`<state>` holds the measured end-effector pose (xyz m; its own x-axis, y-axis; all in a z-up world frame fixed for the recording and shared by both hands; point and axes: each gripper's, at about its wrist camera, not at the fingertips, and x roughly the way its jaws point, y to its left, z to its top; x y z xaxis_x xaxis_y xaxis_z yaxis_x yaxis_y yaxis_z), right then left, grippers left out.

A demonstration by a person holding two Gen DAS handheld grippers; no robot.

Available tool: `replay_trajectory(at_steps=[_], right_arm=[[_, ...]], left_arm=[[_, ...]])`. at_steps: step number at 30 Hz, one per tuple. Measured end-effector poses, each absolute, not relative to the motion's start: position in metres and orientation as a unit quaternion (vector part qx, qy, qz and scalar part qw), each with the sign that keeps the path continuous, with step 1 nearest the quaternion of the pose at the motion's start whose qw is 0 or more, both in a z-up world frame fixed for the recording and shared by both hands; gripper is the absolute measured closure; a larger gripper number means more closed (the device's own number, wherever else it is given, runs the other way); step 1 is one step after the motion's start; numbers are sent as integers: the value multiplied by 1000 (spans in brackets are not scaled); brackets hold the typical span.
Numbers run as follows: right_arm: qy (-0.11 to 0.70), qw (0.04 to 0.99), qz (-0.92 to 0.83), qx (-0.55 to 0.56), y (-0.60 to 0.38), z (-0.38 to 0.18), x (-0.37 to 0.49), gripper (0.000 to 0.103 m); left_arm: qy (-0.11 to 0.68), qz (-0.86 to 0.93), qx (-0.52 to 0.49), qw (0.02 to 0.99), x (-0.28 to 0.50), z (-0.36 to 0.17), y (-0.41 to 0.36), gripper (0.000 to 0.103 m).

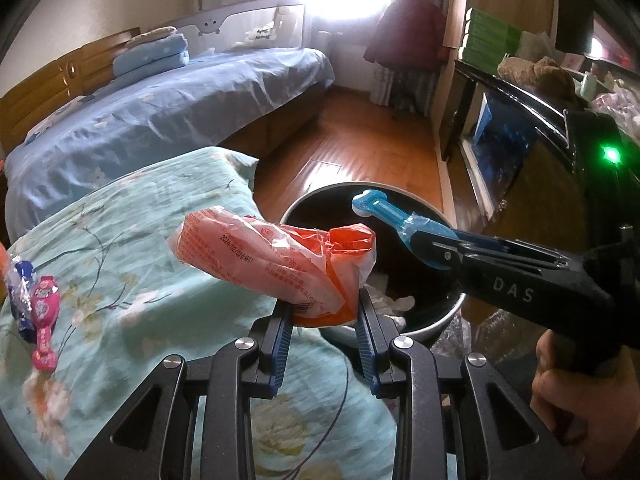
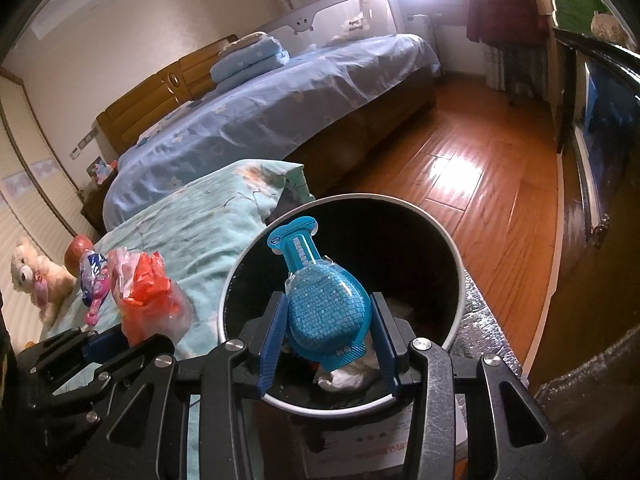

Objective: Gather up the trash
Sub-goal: 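Carry the blue hairbrush and orange bag over the trash bin with both tools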

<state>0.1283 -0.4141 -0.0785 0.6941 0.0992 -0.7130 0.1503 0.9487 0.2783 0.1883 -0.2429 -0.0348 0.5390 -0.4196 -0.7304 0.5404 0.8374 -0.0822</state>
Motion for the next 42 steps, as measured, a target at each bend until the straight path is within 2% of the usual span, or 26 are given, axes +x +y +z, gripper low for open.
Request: replay_trajectory(at_steps=[42], right_arm=[[409,894,-25,180,-444,-87,158,61]], left_arm=[[402,-283,102,865,213,-47,-283,73]])
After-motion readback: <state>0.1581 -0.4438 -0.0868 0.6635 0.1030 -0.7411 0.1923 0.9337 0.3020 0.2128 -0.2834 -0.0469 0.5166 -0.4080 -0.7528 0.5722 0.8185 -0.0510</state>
